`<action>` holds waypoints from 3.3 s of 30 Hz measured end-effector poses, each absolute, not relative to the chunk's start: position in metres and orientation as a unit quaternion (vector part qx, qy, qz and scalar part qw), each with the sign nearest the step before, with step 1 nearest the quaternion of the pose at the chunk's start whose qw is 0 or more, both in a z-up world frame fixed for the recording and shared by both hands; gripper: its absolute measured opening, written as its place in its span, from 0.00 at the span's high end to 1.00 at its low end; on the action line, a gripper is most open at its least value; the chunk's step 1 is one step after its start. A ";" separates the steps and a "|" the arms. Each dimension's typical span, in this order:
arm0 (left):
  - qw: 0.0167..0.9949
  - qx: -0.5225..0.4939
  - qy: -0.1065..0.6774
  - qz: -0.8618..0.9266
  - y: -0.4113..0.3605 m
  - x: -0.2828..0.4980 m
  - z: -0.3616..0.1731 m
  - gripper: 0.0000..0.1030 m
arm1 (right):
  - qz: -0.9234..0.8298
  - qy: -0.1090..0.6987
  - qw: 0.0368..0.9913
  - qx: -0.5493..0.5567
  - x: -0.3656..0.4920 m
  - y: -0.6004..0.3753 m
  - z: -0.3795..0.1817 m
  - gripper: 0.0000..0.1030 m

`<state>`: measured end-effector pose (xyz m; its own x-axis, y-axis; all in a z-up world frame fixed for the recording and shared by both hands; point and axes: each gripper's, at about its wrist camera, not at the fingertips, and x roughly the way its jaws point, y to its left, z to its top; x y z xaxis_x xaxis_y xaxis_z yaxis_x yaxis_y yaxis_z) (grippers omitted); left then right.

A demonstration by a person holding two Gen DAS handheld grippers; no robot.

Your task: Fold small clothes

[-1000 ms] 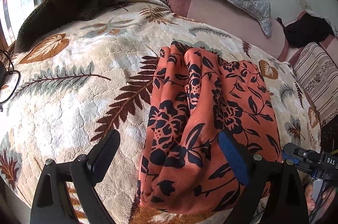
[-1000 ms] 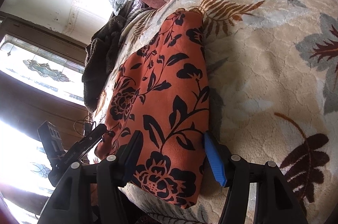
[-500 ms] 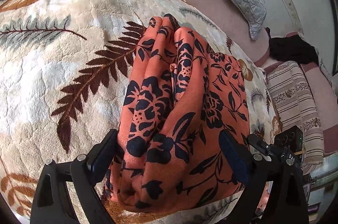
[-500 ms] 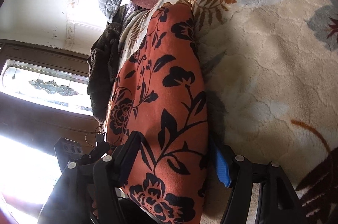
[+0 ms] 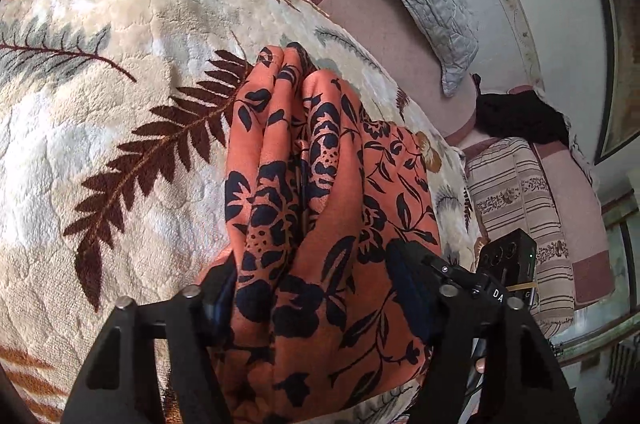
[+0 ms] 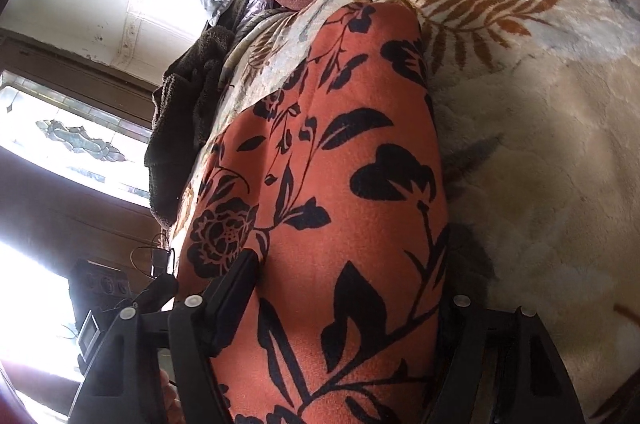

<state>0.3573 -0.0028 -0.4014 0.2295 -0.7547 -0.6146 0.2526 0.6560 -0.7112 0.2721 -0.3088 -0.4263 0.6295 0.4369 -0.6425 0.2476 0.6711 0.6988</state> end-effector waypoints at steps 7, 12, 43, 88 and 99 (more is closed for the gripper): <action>0.773 -0.214 0.475 -0.361 -0.013 0.344 -0.379 0.63 | 0.054 0.414 0.837 0.353 0.263 -0.308 -0.404 0.60; 0.781 -0.177 0.467 -0.376 -0.040 0.320 -0.358 0.65 | 0.052 0.391 0.864 0.314 0.243 -0.317 -0.374 0.62; 0.856 0.153 0.431 -0.242 -0.160 0.198 -0.343 0.41 | -0.075 0.342 0.884 0.309 0.084 -0.423 -0.352 0.47; 0.867 0.171 0.404 -0.238 -0.166 0.211 -0.346 0.34 | -0.072 0.440 0.858 0.257 0.176 -0.404 -0.348 0.54; 0.871 0.169 0.396 -0.236 -0.160 0.205 -0.339 0.34 | -0.063 0.454 0.849 0.263 0.121 -0.382 -0.361 0.54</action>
